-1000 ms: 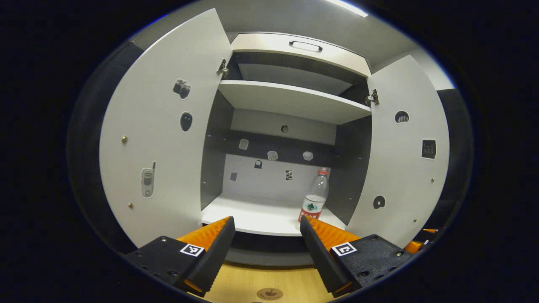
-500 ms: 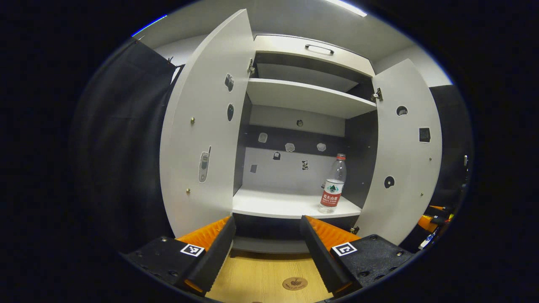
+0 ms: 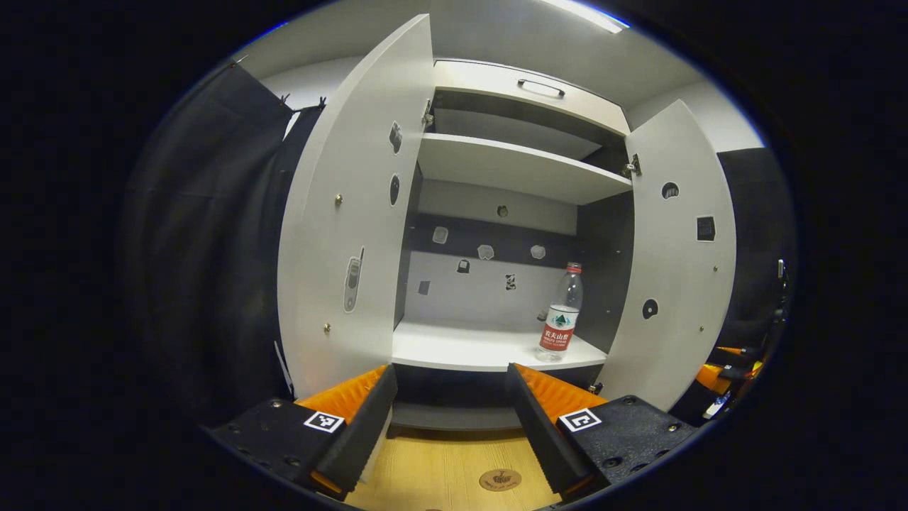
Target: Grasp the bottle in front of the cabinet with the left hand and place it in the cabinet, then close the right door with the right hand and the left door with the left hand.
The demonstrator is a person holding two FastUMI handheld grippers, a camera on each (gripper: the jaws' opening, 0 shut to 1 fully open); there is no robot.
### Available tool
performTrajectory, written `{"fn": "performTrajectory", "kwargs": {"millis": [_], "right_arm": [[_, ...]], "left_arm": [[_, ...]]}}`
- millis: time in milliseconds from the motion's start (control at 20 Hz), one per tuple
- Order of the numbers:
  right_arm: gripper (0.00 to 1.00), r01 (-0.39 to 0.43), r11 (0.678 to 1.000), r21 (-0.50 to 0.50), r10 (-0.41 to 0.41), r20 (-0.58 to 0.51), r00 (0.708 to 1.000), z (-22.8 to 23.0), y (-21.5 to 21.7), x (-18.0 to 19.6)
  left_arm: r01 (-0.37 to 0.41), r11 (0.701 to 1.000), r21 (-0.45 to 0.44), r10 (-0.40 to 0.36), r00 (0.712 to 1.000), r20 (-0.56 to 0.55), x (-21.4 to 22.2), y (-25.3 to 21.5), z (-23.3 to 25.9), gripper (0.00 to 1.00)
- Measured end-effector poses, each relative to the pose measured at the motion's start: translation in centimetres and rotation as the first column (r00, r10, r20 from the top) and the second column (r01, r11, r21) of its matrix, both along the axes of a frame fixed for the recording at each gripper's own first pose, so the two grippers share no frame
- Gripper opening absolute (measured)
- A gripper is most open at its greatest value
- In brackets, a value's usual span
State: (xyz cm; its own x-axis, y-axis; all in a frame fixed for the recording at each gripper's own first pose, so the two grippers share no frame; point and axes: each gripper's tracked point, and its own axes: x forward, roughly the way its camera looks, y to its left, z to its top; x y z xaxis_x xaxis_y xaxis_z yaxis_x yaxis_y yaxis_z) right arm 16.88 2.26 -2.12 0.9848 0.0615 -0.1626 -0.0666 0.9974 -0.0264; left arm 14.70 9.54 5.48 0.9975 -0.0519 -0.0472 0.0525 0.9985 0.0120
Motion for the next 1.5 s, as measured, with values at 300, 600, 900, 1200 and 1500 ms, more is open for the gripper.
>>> {"fn": "performTrajectory", "kwargs": {"millis": [300, 600, 900, 1200, 1500], "right_arm": [[0.92, -0.030, 0.999, 0.009, 0.030, 0.001, 1.000, 0.0, 3.3, 0.3], [0.94, -0.013, 1.000, -0.005, 0.013, 0.010, 1.000, 0.0, 4.8, 0.2], [0.87, -0.004, 1.000, 0.001, 0.004, 0.008, 1.000, -0.1, 6.4, 0.5], [0.87, -0.035, 0.999, 0.020, 0.035, -0.005, 0.999, -0.4, 8.9, 1.3], [0.95, -0.083, 0.997, -0.003, 0.083, 0.010, 0.997, -0.3, 12.0, 3.6]], "left_arm": [[-0.018, 1.000, 0.000, 0.018, 1.000, -0.009, -0.7, 1.1, -0.1, 0.95], [-0.048, 0.999, 0.001, 0.048, 0.999, -0.009, -2.1, 2.7, 0.0, 0.95], [-0.049, 0.999, -0.021, 0.049, 0.999, 0.001, -3.6, 4.0, 0.5, 0.95], [-0.081, 0.996, -0.037, 0.080, 0.997, -0.004, -5.2, 6.0, 0.5, 0.95], [-0.158, 0.987, -0.025, 0.158, 0.988, 0.001, -7.0, 9.4, 0.7, 0.92]]}}
